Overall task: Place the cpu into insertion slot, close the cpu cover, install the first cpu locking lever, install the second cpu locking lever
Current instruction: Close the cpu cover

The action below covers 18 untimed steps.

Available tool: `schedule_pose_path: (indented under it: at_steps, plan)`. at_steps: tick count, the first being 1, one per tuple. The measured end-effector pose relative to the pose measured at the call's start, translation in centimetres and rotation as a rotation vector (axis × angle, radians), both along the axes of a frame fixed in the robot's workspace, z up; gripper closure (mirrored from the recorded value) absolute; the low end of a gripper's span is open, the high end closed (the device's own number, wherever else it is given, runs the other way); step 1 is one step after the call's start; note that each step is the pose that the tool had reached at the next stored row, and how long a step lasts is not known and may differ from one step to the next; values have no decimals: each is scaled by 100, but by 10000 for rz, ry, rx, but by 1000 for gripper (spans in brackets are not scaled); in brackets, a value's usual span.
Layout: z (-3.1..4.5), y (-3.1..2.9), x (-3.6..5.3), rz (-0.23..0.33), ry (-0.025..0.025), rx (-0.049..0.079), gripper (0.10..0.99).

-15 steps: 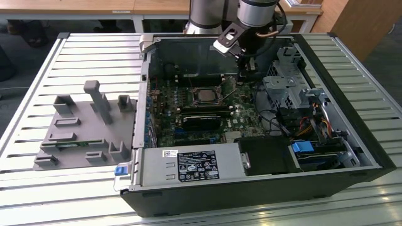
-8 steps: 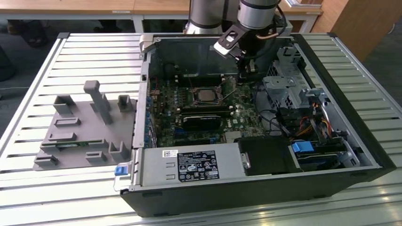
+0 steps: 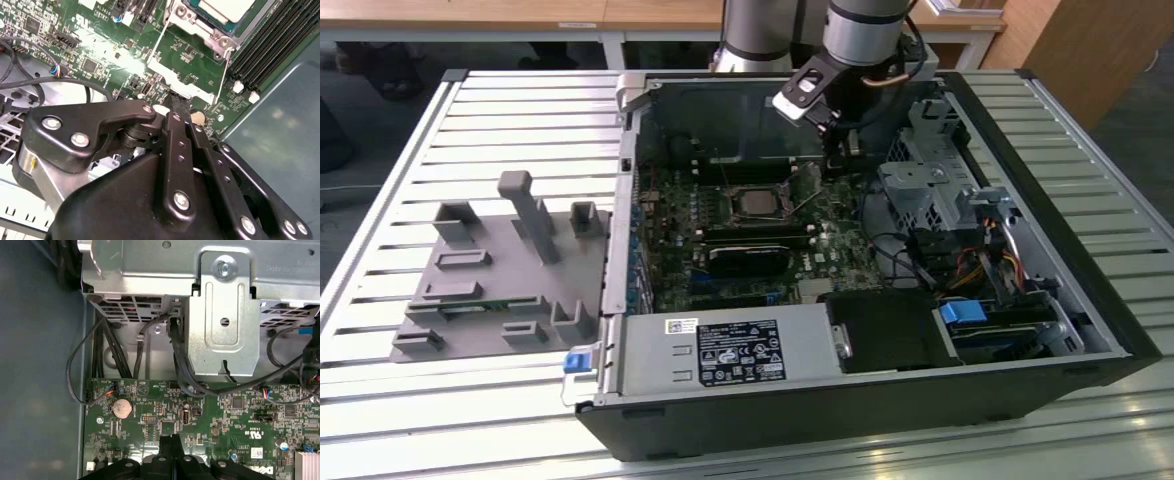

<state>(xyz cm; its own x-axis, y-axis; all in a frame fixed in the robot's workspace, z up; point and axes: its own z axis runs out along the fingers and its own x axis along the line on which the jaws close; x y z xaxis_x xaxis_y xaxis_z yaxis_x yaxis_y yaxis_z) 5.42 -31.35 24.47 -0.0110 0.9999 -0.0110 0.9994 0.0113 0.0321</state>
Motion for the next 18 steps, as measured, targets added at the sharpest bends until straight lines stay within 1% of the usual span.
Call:
schedule_pose_path:
  at_steps: [18]
  plan:
    - [-22,7,-300,-2,-1,1,980]
